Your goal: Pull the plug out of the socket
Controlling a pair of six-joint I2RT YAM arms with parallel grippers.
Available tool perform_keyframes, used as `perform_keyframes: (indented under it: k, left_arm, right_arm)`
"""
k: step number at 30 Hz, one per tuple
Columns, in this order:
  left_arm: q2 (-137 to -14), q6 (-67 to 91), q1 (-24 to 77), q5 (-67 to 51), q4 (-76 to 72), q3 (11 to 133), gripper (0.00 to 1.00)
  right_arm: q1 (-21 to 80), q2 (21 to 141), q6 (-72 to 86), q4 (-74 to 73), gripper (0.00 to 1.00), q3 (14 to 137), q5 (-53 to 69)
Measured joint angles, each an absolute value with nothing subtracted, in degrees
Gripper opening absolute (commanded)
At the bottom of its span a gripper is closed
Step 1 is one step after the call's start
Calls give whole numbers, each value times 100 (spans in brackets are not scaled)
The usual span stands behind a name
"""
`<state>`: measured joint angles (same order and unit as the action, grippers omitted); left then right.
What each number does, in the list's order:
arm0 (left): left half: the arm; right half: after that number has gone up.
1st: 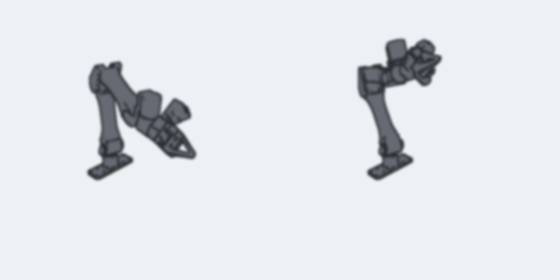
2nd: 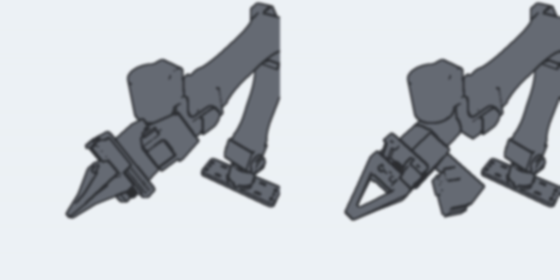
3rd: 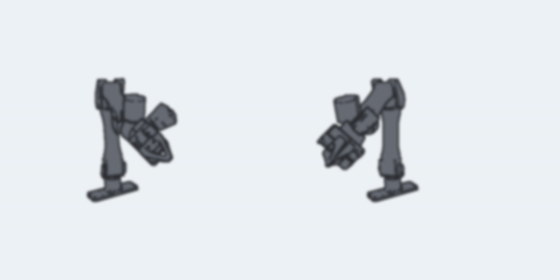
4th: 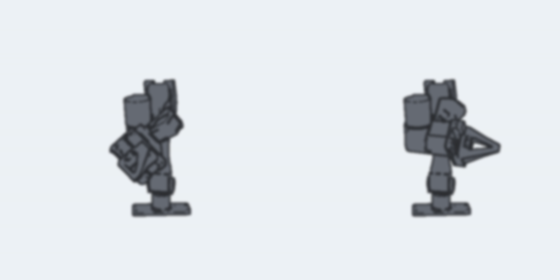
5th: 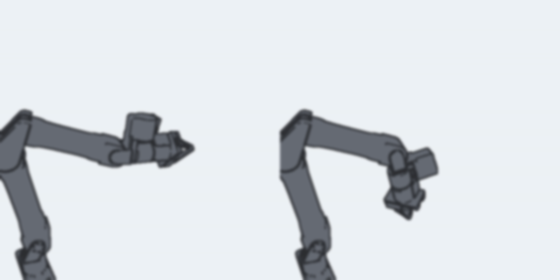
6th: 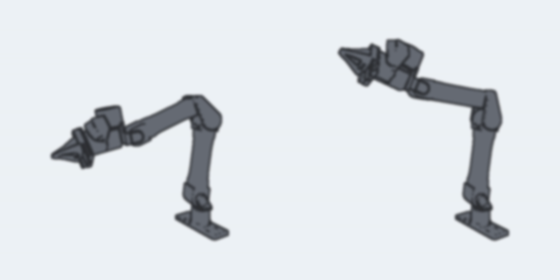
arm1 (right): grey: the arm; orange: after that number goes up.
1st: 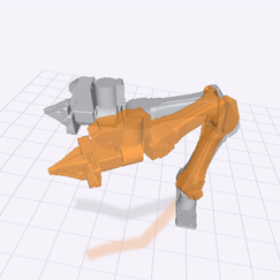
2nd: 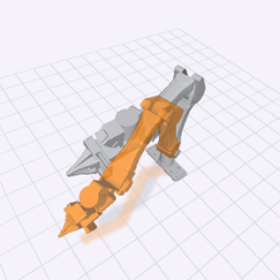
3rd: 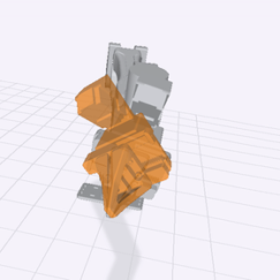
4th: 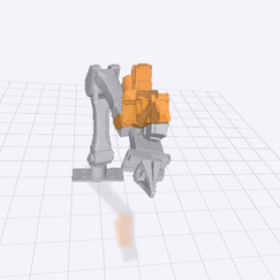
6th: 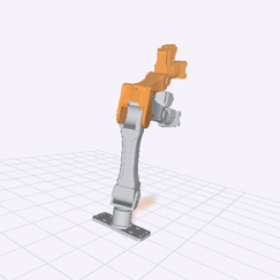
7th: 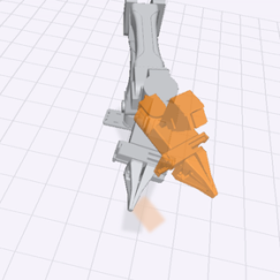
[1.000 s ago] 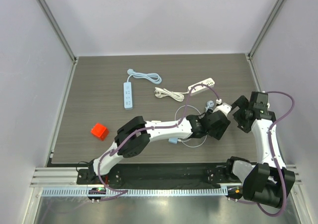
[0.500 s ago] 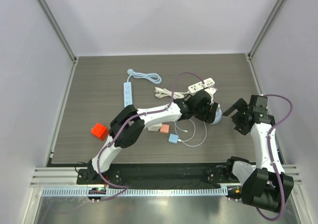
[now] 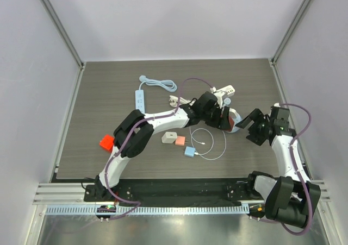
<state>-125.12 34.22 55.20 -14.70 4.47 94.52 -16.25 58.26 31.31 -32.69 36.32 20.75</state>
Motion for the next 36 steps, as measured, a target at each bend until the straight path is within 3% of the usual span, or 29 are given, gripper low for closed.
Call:
perform_keyframes:
  k: [18, 32, 36]
  left_arm:
    - [-12484, 3721, 5424, -2099, 121, 9166, 0]
    - [-12462, 3756, 5382, -2248, 106, 9122, 0]
    - [-12457, 3756, 5376, -2305, 93, 9102, 0]
  right_arm:
    - [-1625, 6136, 3055, -1776, 65, 3208, 2362]
    - [-1636, 6525, 3028, -952, 62, 2886, 2687]
    - [-1636, 6525, 3028, -624, 56, 2722, 2762]
